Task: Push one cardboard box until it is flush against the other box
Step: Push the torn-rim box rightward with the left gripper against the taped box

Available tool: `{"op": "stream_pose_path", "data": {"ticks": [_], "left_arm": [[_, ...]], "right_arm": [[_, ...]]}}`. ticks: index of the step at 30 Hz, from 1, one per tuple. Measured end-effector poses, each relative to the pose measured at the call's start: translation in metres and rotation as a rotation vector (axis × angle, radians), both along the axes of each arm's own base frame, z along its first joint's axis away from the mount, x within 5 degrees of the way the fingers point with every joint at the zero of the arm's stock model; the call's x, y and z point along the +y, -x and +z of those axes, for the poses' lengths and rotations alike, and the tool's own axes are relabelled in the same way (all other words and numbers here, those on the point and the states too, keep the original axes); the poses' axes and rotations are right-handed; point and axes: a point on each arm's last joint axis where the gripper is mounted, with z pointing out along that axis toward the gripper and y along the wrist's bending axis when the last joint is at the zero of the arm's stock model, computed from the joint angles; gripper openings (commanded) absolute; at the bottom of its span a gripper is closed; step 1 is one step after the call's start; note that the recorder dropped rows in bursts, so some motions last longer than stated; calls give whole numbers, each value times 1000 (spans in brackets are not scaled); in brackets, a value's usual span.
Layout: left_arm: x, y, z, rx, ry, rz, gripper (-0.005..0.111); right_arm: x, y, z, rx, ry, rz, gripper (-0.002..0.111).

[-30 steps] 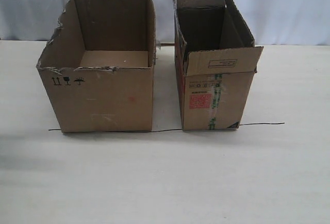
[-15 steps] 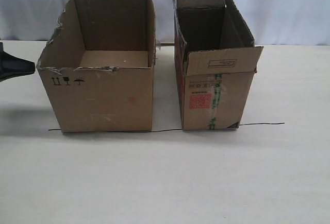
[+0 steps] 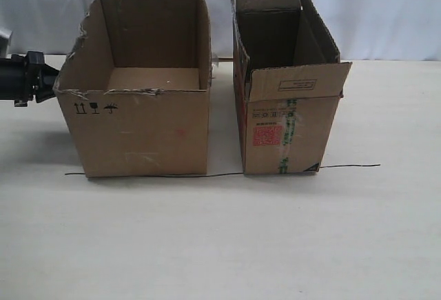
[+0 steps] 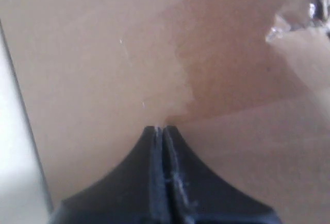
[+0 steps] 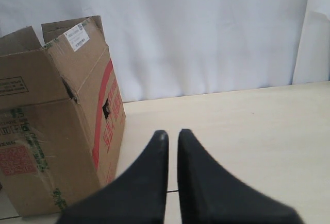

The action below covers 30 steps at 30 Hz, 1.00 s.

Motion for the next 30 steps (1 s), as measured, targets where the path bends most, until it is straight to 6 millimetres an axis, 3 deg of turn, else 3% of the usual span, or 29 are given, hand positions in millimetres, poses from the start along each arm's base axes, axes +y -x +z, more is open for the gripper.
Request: {"op": "stream_pose_path", "data": {"ticks": [14,30], "left_arm": [[-20,-10,-7,9,1,-36,0],[-17,-31,13,-73,-44,8,0]], "right_arm": [[0,0,0,0,0,0,5],[0,0,0,0,0,0,5]]}}
